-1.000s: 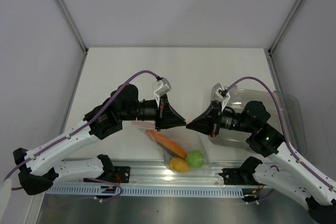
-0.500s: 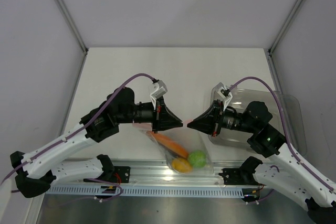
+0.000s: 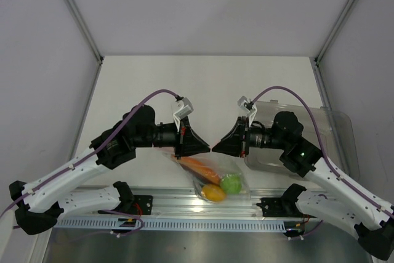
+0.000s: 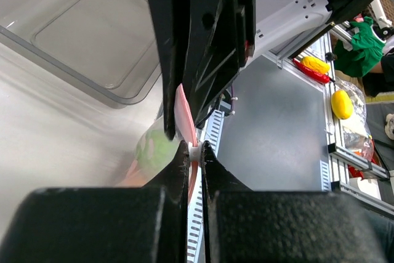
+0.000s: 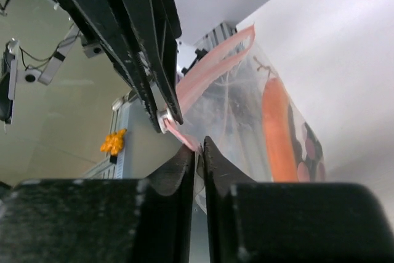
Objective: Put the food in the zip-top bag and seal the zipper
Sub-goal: Zip the zipper food storage bag at the center of the board.
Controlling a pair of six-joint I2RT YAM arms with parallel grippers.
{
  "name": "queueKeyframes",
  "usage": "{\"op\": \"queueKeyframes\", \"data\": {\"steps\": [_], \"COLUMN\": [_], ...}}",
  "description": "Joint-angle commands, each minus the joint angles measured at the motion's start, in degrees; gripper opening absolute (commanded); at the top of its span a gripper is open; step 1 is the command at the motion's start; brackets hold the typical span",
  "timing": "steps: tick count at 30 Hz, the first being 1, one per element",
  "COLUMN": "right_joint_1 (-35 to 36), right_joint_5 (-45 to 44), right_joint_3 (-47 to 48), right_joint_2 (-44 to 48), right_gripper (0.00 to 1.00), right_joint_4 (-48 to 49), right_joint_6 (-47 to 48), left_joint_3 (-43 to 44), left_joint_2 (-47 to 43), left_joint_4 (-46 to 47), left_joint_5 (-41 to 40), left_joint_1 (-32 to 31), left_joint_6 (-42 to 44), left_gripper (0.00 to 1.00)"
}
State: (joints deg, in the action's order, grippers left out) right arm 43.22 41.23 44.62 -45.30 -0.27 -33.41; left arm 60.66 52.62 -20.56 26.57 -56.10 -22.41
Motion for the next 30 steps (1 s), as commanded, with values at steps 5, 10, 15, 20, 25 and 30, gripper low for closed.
{"op": "queueKeyframes", "data": {"steps": [5,10,15,20,25,30], "right_joint_1": [3.62,3.62,3.62,3.62,3.54,3.54], "right_joint_5": [0.43,1.22,1.13,1.13,1.39,0.78], "right_joint_3": [4.86,5.39,6.00,6.79,6.88,7.06], "right_joint_2": [-2.25,-1.81,-0.32,-0.32,-0.84,-1.02], "right_gripper": [0.21,0.23,0.25,0.16,0.05,0.00], "right_joint_4": [1.15,1.24,-1.29,-2.10,-1.84,-2.36], "right_joint_6": [2.65,3.00,4.40,5.10,5.02,5.46], "left_joint_3": [-0.20,-0.28,-0.19,0.07,0.07,0.16], "left_joint_2": [-0.59,-0.59,-0.59,-0.41,-0.33,-0.41], "left_joint_4": [1.48,1.31,1.31,1.31,1.40,1.05], "left_joint_5": [0.85,0.68,1.03,1.12,1.29,1.21], "left_joint_1": [0.20,0.20,0.20,0.20,0.20,0.20], "left_joint_6": [0.18,0.35,0.27,0.44,0.35,0.62], "left_gripper": [0.01,0.00,0.00,0.01,0.01,0.00]}}
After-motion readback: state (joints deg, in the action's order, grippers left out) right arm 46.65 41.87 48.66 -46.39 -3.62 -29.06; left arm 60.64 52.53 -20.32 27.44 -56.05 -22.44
